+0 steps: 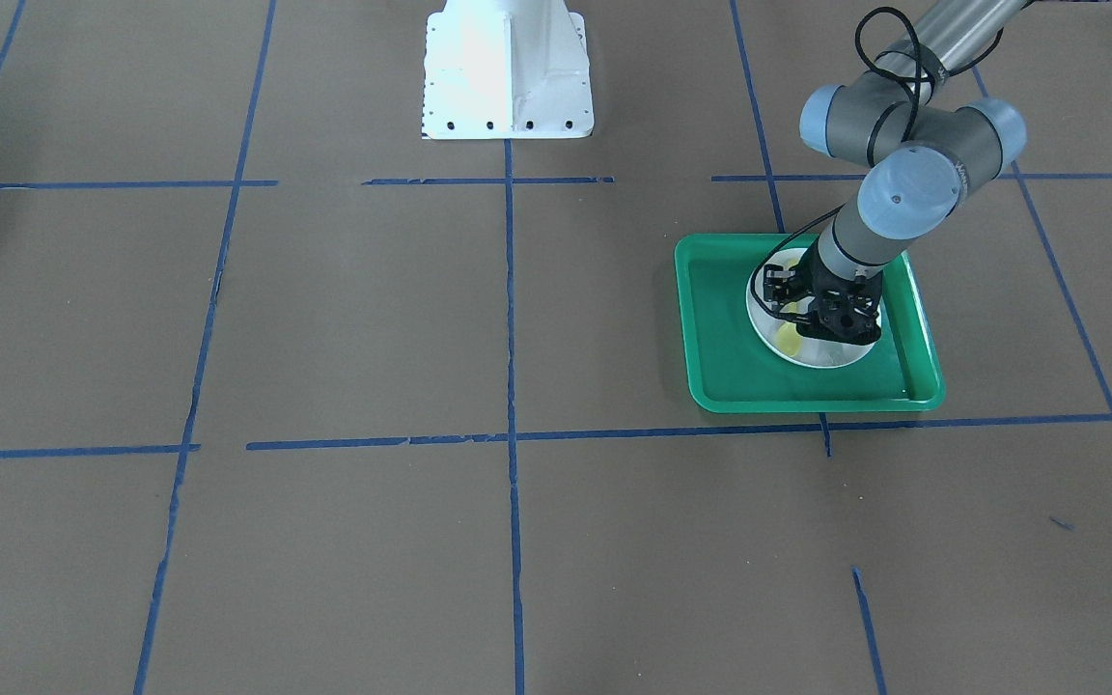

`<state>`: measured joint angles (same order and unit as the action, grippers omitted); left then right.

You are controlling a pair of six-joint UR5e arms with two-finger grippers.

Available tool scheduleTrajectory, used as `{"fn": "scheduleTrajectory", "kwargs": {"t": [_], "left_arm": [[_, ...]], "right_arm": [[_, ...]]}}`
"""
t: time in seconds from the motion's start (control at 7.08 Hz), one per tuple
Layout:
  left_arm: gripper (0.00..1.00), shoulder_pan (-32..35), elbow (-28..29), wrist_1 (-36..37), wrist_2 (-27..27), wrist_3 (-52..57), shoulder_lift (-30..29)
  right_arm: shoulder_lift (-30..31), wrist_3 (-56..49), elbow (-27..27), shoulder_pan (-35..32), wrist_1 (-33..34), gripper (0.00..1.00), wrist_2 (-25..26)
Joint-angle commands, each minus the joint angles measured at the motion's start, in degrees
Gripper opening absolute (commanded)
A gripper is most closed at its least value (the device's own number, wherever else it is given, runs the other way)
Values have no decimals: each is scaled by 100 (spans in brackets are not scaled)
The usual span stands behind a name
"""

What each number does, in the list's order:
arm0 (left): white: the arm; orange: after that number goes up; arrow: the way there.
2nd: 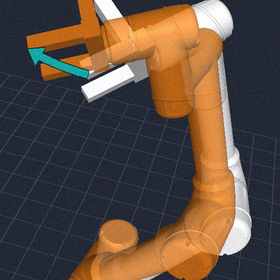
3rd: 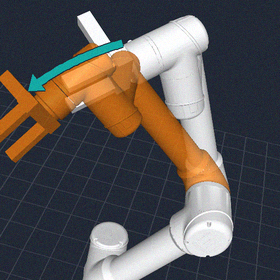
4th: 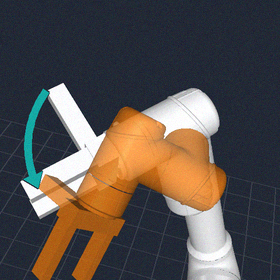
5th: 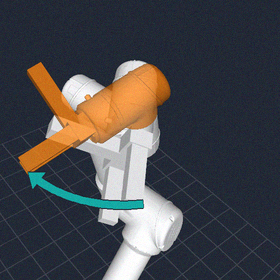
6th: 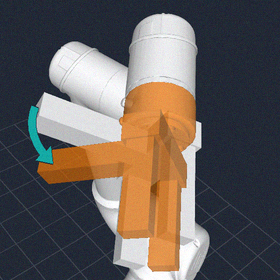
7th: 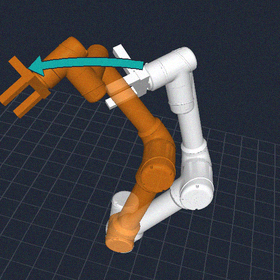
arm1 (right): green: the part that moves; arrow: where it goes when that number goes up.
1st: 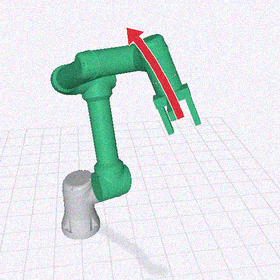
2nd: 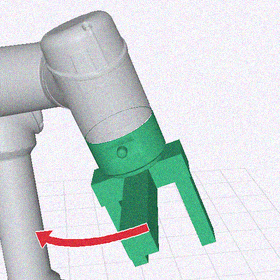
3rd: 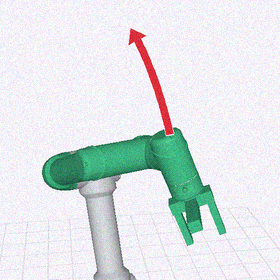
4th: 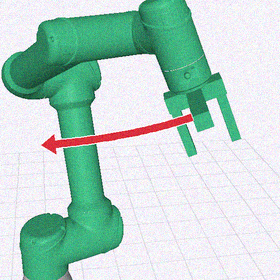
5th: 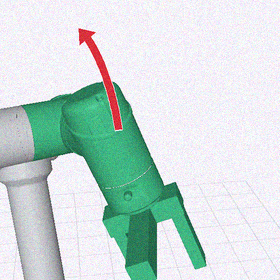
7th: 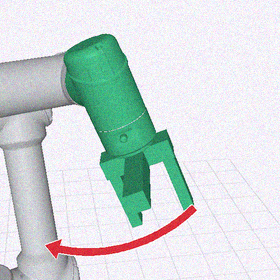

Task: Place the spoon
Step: 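Lower the left gripper and close it on the yellow spoon handle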

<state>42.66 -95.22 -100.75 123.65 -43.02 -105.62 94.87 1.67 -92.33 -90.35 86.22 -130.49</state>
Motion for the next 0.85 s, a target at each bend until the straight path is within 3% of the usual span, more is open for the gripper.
{"fn": "scheduleTrajectory", "kwargs": {"t": [0.0,0.42,0.71], "left_arm": [[0,-3,-14,12,36,-23,6],[0,32,-302,125,54,-128,6],[0,23,-716,852,63,-948,-159]], "right_arm": [[-3,0,-5,0,0,100,-2],[5,0,-5,0,0,100,-2],[-3,0,4,0,0,100,6]]}}
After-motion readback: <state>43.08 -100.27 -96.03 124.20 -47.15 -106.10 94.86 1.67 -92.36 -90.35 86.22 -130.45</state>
